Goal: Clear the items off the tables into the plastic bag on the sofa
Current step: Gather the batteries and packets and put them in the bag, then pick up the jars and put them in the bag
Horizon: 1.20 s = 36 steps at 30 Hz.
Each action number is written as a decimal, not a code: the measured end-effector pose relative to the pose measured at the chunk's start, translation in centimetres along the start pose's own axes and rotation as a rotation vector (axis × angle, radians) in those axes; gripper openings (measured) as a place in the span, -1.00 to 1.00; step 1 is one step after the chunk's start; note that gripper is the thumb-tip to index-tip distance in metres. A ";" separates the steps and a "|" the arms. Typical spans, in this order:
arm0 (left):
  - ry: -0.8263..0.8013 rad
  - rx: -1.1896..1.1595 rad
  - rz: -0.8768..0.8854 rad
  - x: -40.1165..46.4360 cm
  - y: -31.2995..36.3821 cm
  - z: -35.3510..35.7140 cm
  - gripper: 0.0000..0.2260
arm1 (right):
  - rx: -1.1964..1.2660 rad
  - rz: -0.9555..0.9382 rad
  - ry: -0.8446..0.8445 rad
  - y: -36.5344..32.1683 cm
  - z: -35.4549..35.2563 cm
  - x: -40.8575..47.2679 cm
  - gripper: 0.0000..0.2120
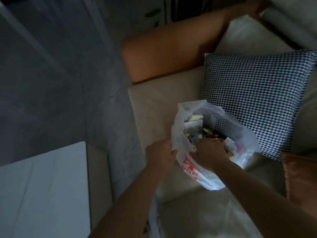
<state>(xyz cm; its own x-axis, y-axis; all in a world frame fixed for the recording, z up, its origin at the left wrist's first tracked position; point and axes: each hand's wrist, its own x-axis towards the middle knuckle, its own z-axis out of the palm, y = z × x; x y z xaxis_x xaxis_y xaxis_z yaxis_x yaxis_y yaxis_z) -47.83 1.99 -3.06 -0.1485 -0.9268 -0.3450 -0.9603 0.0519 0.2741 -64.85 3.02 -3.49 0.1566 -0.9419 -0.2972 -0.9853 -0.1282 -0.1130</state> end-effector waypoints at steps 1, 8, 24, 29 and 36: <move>-0.032 0.000 -0.015 -0.3 -0.6 0.2 -0.71 | -0.019 -0.035 -0.002 -0.7 0.0 0.0 -0.61; -0.182 0.085 -0.123 -4.2 -6.2 0.5 -0.65 | -0.082 -0.248 -0.114 -6.6 0.5 0.2 -0.61; -0.156 -0.213 -0.733 -26.1 -25.1 1.7 -0.61 | -0.183 -0.849 -0.136 -32.8 5.6 -4.9 -0.57; -0.102 -0.333 -0.928 -36.3 -29.9 4.4 -0.61 | -0.237 -1.037 -0.186 -41.8 8.5 -10.4 -0.57; 0.000 -0.493 -1.170 -49.0 -34.1 8.8 -0.65 | -0.321 -1.227 -0.279 -51.0 12.6 -19.0 -0.61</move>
<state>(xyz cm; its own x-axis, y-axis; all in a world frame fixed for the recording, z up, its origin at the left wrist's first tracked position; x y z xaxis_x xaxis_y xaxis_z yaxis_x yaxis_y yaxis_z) -9.90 48.86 -3.39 0.7259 -0.3257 -0.6058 -0.3283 -0.9380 0.1111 -16.72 31.37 -4.04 0.9333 -0.0657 -0.3529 -0.1552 -0.9604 -0.2315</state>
